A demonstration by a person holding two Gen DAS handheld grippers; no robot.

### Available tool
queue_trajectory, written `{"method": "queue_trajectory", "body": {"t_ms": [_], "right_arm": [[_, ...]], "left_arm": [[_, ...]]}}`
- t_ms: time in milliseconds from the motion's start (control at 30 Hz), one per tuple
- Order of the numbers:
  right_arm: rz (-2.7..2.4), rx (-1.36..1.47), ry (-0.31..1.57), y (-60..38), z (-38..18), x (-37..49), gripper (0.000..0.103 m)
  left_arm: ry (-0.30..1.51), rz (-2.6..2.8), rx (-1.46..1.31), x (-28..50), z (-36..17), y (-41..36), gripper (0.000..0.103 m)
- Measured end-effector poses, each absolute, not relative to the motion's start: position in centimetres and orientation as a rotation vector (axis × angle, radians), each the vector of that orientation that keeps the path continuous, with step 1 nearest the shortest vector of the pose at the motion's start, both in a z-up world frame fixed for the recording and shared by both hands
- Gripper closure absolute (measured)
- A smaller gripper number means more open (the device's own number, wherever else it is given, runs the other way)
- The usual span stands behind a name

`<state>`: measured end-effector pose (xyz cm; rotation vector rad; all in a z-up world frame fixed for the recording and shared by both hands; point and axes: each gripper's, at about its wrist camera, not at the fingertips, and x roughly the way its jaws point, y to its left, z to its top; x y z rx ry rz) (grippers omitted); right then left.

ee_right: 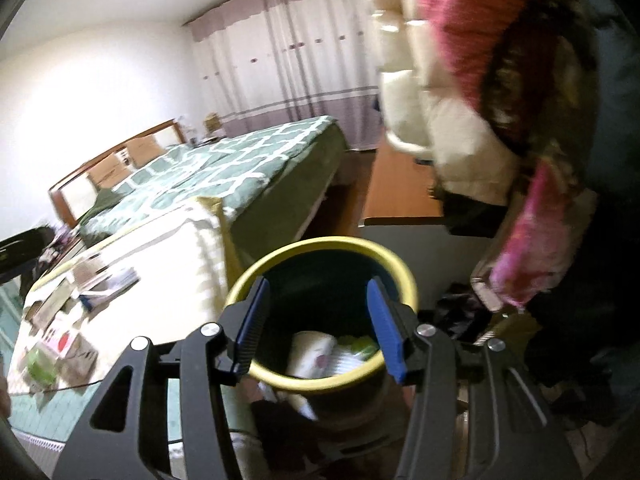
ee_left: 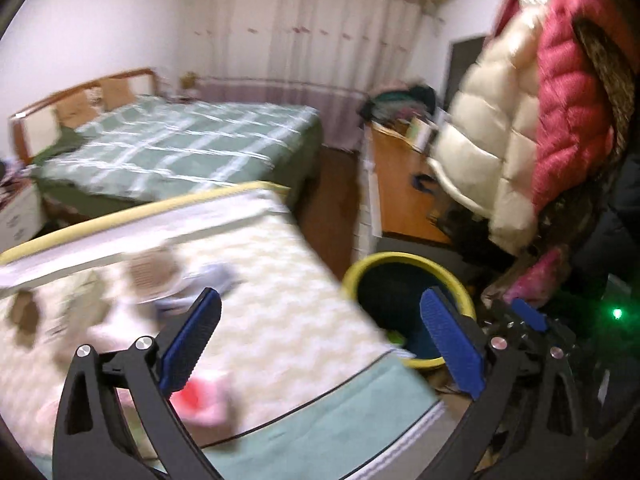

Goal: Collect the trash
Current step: 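Carry the paper cup with the left gripper to the yellow bin and release, then grasp the white toothpaste tube with the right gripper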

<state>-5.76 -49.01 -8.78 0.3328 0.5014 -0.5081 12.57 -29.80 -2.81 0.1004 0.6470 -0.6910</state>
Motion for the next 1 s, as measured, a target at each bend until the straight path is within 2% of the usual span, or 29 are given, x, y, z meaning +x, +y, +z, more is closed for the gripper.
{"method": "queue_trajectory", "body": {"t_ms": [333, 533, 700, 1000], "right_arm": [[-0.308, 0.269, 0.541, -41.1, -7.5, -0.3, 0.053], [-0.155, 0.22, 0.587, -35.4, -7.3, 4.9, 0.053], [-0.027, 0.167, 0.632, -31.7, -7.3, 10.2, 0.053], [-0.006, 0.106, 0.8, -28.8, -9.6, 19.5, 0.053]], "left_arm": [[0.561, -0.375, -0.02, 12.2, -1.6, -11.6, 0.005], [0.503, -0.272, -0.053, 11.4, -0.7, -4.5, 0.005], [0.513, -0.248, -0.085, 11.6, -1.5, -1.3, 0.005], [0.561, -0.26, -0.125, 13.4, -3.2, -1.6, 0.005]]}}
